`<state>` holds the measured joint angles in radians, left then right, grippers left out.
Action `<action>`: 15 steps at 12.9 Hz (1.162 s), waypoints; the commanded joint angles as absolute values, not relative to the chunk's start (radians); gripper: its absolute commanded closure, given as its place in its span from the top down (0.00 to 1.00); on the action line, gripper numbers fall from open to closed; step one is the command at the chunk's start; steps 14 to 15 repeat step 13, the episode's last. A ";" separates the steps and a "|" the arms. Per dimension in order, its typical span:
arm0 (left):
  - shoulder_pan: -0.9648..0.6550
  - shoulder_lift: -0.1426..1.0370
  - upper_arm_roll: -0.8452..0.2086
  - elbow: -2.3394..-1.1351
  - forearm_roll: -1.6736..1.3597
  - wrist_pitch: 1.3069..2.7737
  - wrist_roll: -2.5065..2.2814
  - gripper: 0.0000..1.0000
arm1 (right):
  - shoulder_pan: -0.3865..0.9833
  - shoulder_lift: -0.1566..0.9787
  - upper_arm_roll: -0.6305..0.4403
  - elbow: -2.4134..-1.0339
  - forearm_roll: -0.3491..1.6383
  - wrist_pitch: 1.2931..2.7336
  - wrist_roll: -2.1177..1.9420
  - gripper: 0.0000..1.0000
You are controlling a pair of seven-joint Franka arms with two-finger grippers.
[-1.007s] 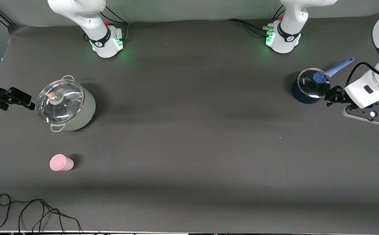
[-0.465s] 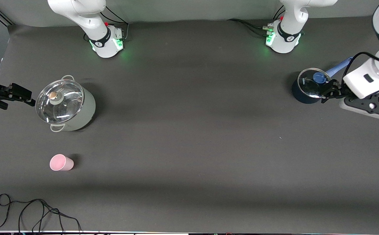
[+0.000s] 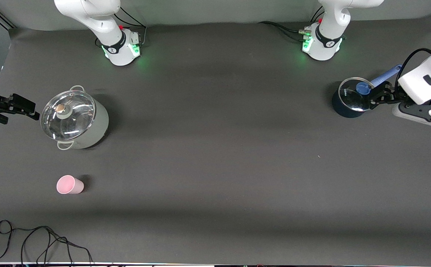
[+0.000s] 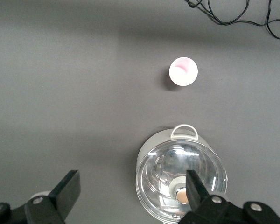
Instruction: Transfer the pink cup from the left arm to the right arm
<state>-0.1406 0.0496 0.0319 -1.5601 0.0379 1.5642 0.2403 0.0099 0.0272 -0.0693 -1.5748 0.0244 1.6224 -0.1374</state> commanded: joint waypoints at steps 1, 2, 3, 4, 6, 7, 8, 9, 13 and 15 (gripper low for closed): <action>-0.144 0.064 0.043 -1.543 0.028 1.545 0.247 1.00 | 0.012 0.018 -0.072 -1.565 0.011 1.601 -0.158 1.00; -0.144 0.064 0.043 -1.548 0.028 1.551 0.247 1.00 | 0.012 0.018 -0.072 -1.565 0.011 1.601 -0.158 1.00; -0.143 0.064 0.043 -1.552 0.028 1.554 0.247 1.00 | 0.012 0.018 -0.072 -1.565 0.011 1.601 -0.158 1.00; -0.143 0.061 0.043 -1.563 0.028 1.558 0.247 1.00 | 0.012 0.018 -0.072 -1.563 0.011 1.601 -0.158 1.00; -0.141 0.055 0.048 -1.575 0.025 1.563 0.247 1.00 | 0.012 0.018 -0.072 -1.563 0.011 1.601 -0.158 1.00; -0.140 0.054 0.048 -1.583 0.025 1.569 0.247 1.00 | 0.012 0.018 -0.072 -1.563 0.011 1.601 -0.158 1.00; -0.140 0.054 0.049 -1.585 0.025 1.575 0.247 1.00 | 0.012 0.018 -0.072 -1.563 0.011 1.601 -0.158 1.00; -0.140 0.052 0.049 -1.586 0.025 1.575 0.247 1.00 | 0.012 0.018 -0.074 -1.563 0.011 1.601 -0.160 1.00; -0.129 0.044 0.049 -1.601 0.025 1.575 0.247 1.00 | 0.012 0.018 -0.074 -1.565 0.011 1.600 -0.160 1.00; -0.129 0.044 0.049 -1.601 0.025 1.575 0.247 1.00 | 0.012 0.018 -0.074 -1.565 0.011 1.600 -0.160 1.00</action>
